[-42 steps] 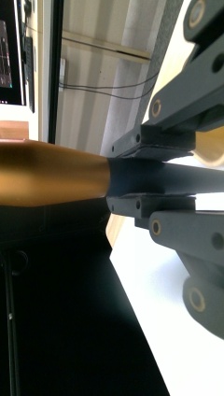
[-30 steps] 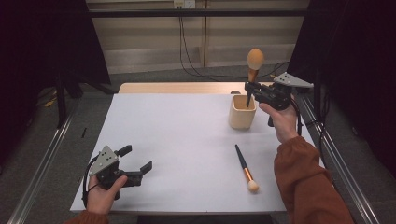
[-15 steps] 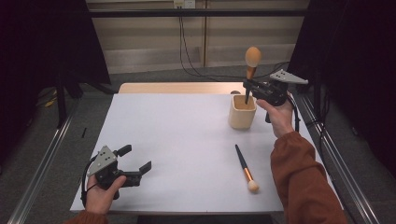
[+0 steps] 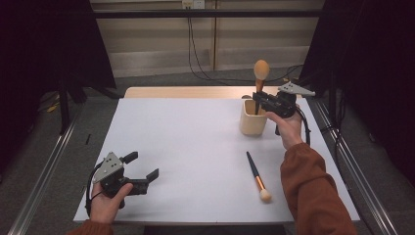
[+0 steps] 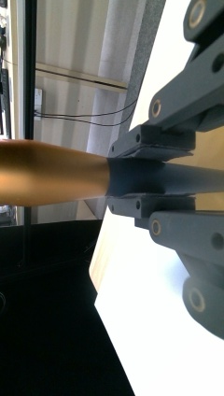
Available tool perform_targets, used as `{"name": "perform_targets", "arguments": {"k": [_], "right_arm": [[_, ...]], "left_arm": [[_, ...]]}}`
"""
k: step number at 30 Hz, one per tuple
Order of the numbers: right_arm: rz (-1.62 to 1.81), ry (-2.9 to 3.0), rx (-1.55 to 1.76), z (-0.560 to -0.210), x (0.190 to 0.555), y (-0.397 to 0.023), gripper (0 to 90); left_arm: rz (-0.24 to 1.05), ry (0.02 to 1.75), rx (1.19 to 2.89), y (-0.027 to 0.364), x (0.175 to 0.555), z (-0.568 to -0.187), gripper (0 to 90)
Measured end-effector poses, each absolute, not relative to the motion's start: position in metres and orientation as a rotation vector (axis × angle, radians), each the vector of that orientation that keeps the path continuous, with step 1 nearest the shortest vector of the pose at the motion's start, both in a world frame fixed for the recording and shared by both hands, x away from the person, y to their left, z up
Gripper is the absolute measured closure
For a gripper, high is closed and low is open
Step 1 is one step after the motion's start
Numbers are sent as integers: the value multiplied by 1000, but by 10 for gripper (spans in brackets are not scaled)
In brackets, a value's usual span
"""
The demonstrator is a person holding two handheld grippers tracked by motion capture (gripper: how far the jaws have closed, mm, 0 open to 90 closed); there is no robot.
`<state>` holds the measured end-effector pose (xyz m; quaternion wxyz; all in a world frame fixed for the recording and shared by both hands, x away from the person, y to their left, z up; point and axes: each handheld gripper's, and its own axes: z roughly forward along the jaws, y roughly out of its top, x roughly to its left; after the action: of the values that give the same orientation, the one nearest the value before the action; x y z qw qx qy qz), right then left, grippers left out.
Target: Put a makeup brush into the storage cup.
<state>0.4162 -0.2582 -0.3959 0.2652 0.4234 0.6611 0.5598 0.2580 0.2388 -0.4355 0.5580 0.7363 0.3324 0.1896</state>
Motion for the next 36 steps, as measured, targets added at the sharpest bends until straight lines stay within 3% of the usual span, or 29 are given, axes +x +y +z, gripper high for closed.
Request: {"name": "perform_targets", "arguments": {"k": [36], "right_arm": [[1434, 1854, 1258, -431, 417, -272, 741]], "left_arm": [[441, 773, 1756, 234, 257, -437, 29]]}}
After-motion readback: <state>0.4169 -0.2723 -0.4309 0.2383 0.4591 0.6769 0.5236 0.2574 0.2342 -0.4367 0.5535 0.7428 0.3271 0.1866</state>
